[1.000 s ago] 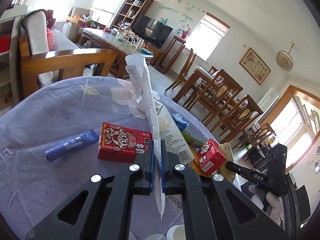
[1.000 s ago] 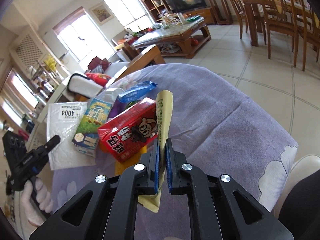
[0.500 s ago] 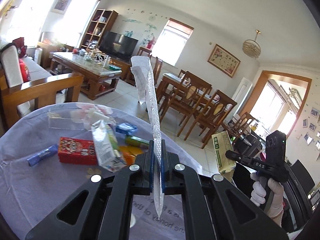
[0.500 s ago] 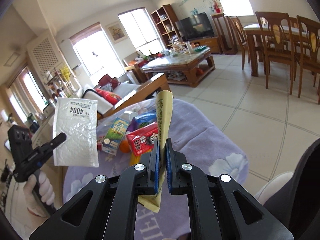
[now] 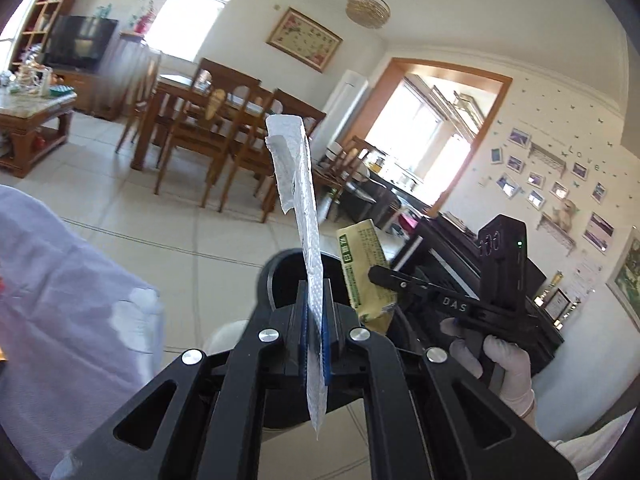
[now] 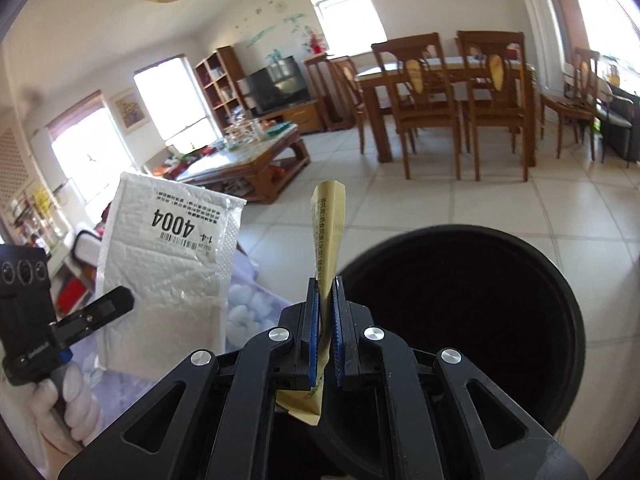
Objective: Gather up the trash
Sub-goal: 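Carry the mailer and wrapper to the black bin and open both tools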
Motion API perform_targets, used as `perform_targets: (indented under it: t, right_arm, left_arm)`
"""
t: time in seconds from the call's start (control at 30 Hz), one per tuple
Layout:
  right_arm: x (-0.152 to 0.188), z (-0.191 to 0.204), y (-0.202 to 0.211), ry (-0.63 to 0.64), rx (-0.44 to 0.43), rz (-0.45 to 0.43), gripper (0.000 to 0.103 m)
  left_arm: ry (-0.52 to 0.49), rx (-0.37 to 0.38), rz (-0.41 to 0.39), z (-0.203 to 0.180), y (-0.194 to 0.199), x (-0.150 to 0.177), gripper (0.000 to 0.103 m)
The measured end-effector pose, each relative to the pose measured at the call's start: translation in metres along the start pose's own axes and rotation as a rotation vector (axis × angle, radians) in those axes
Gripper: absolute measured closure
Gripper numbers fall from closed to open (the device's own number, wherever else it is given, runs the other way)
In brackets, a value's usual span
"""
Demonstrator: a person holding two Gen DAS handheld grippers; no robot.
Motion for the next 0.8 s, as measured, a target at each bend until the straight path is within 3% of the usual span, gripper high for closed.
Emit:
perform_targets:
  t: [0.13, 0.23, 0.37, 0.47, 0.5, 0.53, 0.57, 0.6, 0.63, 0.7, 0.8]
  right_arm:
    - [0.020, -0.059, -0.001, -0.067, 0.091, 0.027, 0.096]
    - [0.035, -0.086, -0.004, -0.091, 0.135, 0.052, 0.096]
    - [0.053, -0.103, -0.006, -0.101, 0.171, 0.086, 0.093]
    - [0.058, -0.098, -0.017, -0.118, 0.181, 0.107, 0.062]
    - [0.053, -0.097, -0.023, -0.127, 0.179, 0.105, 0.045]
    - [0.050, -0.097, -0.026, -0.134, 0.177, 0.101, 0.040]
    - [0.051, -0.097, -0.023, -0.132, 0.177, 0.096, 0.040]
    - [0.048, -0.096, -0.026, -0.130, 0.180, 0.092, 0.040]
    - [0.045, -0.095, -0.027, -0.129, 0.186, 0.084, 0.040]
    - [0.037, -0.094, -0.031, -0.133, 0.191, 0.068, 0.037]
    - [0.025, -0.090, -0.032, -0.135, 0.187, 0.045, 0.032]
  left_arm:
    - [0.000, 0.073, 0.083, -0.015, -0.063, 0.011, 0.097]
    - [-0.012, 0.069, 0.141, -0.019, -0.096, 0.022, 0.097]
    - [-0.039, 0.021, 0.203, -0.019, -0.113, 0.039, 0.095]
    - [-0.035, 0.001, 0.239, -0.018, -0.113, 0.041, 0.093]
    - [-0.032, -0.003, 0.242, -0.017, -0.110, 0.040, 0.093]
    - [-0.030, -0.009, 0.243, -0.018, -0.105, 0.040, 0.089]
    - [-0.028, -0.018, 0.243, -0.018, -0.104, 0.039, 0.086]
    - [-0.025, -0.026, 0.238, -0.017, -0.102, 0.037, 0.069]
    - [-0.022, -0.035, 0.227, -0.016, -0.099, 0.036, 0.038]
    - [-0.015, -0.067, 0.158, -0.012, -0.090, 0.028, 0.008]
    - [-0.033, -0.053, 0.119, -0.018, -0.083, 0.020, 0.008]
Point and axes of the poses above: each gripper's, at about its wrist camera, not at the fingertips, and y roughly against the way its jaws point, z to its left, x to its underside, the point moved 9 cm from there along -y, roughly the way its jaws point, and after that the axes turned 6 degrees about -y, right-handed, at the moved point
